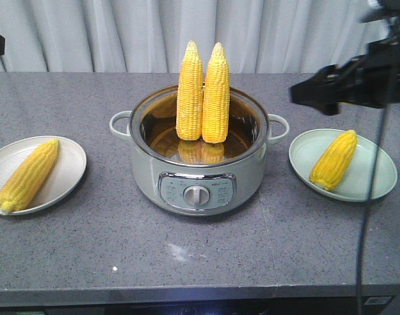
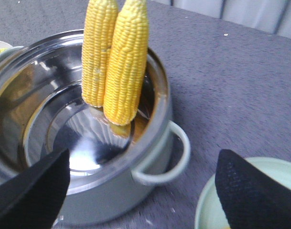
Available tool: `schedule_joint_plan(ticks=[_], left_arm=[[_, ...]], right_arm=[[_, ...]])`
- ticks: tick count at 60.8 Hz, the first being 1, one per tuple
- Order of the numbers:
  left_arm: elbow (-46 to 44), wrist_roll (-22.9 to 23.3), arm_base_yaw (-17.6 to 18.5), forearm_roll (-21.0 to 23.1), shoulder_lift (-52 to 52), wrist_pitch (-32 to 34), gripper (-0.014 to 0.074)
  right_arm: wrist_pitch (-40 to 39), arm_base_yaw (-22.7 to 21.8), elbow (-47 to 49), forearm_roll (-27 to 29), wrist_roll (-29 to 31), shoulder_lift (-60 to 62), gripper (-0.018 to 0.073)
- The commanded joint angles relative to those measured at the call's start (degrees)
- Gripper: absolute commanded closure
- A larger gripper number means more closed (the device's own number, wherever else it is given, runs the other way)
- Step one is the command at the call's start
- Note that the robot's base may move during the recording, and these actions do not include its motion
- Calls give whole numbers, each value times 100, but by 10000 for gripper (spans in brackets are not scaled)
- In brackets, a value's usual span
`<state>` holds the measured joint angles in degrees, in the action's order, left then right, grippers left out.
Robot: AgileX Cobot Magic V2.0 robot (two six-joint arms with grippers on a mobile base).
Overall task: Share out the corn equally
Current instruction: 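Reach the right gripper to a remaining corn cob in the pot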
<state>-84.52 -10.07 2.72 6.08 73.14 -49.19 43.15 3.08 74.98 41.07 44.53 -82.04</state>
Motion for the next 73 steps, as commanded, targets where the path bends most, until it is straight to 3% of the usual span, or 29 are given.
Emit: schedule_joint_plan(ticks=[1, 14, 28, 40, 59, 66, 73], left_arm=[[-124, 21, -6, 90, -141, 371, 8], [-124, 21, -6, 90, -141, 355, 8], [-124, 21, -6, 90, -141, 333, 8], [-124, 21, -6, 95, -141, 307, 8], [-124, 21, -6, 89, -141, 304, 8], [-124, 21, -6, 89, -141, 289, 8], [-124, 21, -6, 89, -141, 289, 8]], right_arm=[[-501, 313, 546, 118, -5, -327, -31], [-142, 708, 2014, 126, -19, -1574, -31], [97, 784, 3268, 125, -48, -2554, -31], [112, 784, 3724, 224, -30, -3049, -31], [71, 784, 3954, 1067, 433, -3514, -28], [51, 784, 3954, 1103, 447, -3561, 22], [46, 784, 3954, 1093, 447, -3561, 162]])
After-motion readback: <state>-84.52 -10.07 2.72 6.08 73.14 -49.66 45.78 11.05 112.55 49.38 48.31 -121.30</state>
